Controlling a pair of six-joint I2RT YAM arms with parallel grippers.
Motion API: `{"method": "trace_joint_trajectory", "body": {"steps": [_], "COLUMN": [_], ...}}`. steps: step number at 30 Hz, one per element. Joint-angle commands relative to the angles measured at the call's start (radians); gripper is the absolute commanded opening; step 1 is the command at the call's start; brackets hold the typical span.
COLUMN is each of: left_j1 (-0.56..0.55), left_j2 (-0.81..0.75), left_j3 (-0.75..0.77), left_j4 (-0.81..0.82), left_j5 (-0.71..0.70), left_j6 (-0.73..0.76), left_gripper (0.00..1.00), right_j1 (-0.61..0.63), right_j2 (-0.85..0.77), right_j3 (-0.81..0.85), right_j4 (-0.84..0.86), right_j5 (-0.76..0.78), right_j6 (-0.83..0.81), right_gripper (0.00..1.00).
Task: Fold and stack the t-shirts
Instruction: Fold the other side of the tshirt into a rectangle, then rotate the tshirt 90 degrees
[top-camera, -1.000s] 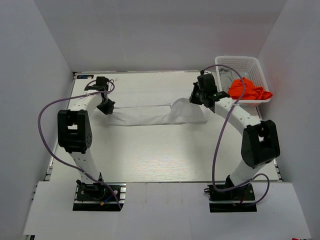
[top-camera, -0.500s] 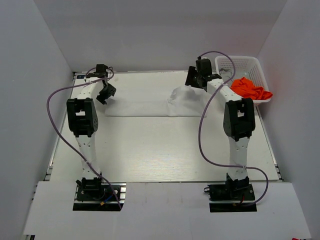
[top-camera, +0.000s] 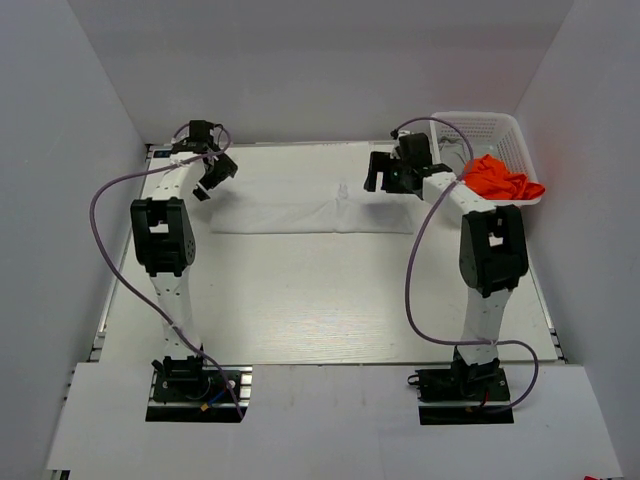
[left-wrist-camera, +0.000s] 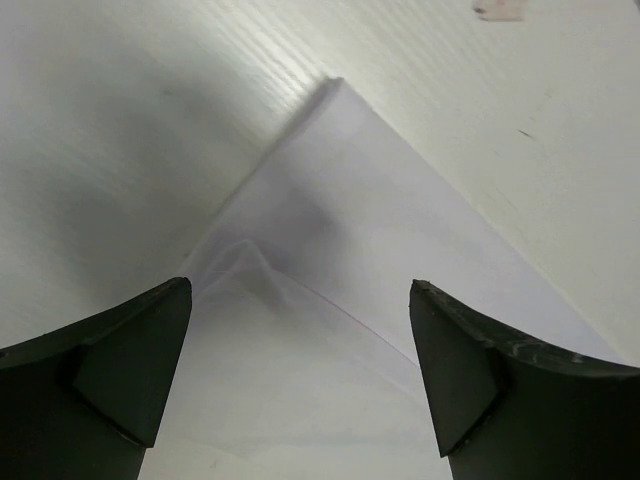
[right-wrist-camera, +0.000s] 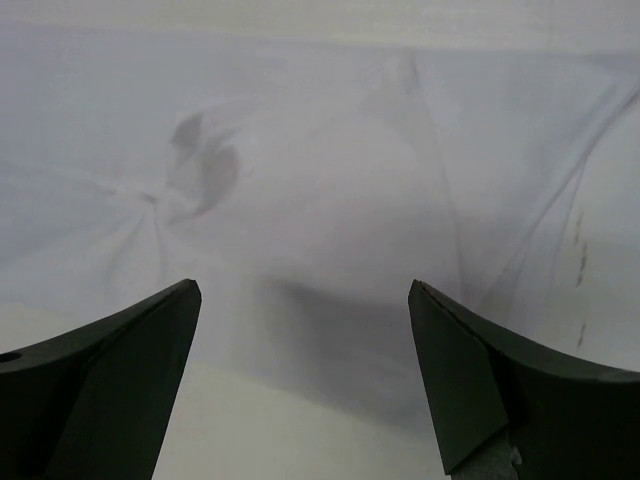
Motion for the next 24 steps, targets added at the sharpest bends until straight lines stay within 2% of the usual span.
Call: {"method": "trace_joint_trajectory", "body": {"steps": [1,3,5,10,12,14,16,18,19,20,21,22,24], "left_j1": [-0.03,-0.03,-0.03,-0.03,-0.03,-0.03,-0.054,-0.098,-0.116,-0.134,-0.154,-0.207,-0.264], "left_j2": [-0.088,-0.046,0.002,0.099,0.084,0.025,-0.077,-0.149,-0.232,-0.278,-0.327,-0.378,-0.528], "left_j3": [-0.054,-0.073,-0.033,0.012,-0.054,-0.238,-0.421,-0.532,-0.659,-0.727,-0.795,-0.935,-1.118], "left_j4": [0.143,0.215,0.215,0.103,0.083,0.118,0.131,0.076,0.06,0.048,0.048,0.057,0.077], "left_j5": [0.145,0.23,0.241,0.232,0.232,0.232,0.253,0.212,0.203,0.224,0.251,0.302,0.389], "left_j6": [0.097,0.107,0.107,0.119,0.11,0.08,0.079,0.025,0.012,0.012,0.003,-0.006,-0.031], "left_gripper": [1.0,1.0,1.0,1.0,1.0,1.0,0.94,0.94,0.94,0.93,0.92,0.92,0.92], "right_j1": [0.015,0.021,0.024,0.024,0.024,0.023,0.027,0.038,0.047,0.047,0.053,0.058,0.078], "right_j2": [-0.096,-0.099,-0.09,-0.032,0.022,0.089,0.147,0.201,0.241,0.285,0.304,0.348,0.425], "right_j3": [-0.129,-0.166,-0.186,-0.151,-0.094,-0.042,0.031,0.128,0.153,0.2,0.252,0.28,0.459], "right_j4": [0.07,0.082,0.079,0.058,0.032,0.01,-0.037,-0.057,-0.066,-0.062,-0.033,-0.01,-0.03], "right_j5": [-0.103,-0.108,-0.122,-0.105,-0.097,-0.099,-0.112,-0.106,-0.117,-0.132,-0.222,-0.244,-0.325], "right_j6": [0.017,0.045,0.067,0.105,0.105,0.097,0.069,0.061,0.058,0.047,0.03,0.001,-0.077], "right_gripper": [0.9,0.9,0.9,0.9,0.9,0.9,0.9,0.9,0.9,0.9,0.9,0.9,0.9]}}
